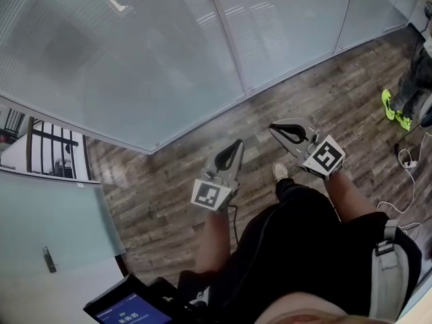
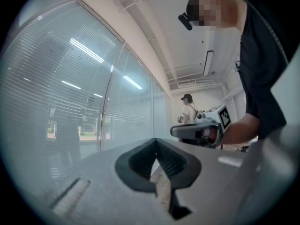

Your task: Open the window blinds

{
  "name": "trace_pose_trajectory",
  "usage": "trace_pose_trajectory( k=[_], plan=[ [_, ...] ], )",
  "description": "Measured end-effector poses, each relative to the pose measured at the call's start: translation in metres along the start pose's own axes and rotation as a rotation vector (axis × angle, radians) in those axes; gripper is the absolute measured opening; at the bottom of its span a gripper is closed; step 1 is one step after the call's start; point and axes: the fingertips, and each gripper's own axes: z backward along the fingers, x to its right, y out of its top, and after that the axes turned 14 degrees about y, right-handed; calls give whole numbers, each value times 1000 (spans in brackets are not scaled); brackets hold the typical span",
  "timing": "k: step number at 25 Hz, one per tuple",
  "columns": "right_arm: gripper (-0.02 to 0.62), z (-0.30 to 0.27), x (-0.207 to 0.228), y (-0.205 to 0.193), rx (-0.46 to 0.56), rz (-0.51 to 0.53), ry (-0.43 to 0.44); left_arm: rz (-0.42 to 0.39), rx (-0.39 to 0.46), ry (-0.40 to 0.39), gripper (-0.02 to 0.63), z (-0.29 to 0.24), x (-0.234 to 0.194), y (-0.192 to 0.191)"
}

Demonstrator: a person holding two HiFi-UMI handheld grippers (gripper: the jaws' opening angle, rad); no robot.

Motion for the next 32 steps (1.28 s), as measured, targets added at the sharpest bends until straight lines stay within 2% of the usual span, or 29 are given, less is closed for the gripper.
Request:
trace_pose_trajectory(
  k=[13,20,27,32],
  plan=[
    [6,-16,109,-2,-10,6,68,8,-1,58,3,-101,-36,3],
    [6,-22,154,-3,11,29,105,-21,-7,91,3,-145,-52,0],
    [6,-28,179,-8,18,26,120,-74,15,131,3,-158,-60,4],
    [6,-30,187,-14,17,30,135,-67,12,163,3,-162,-66,-1]
  ],
)
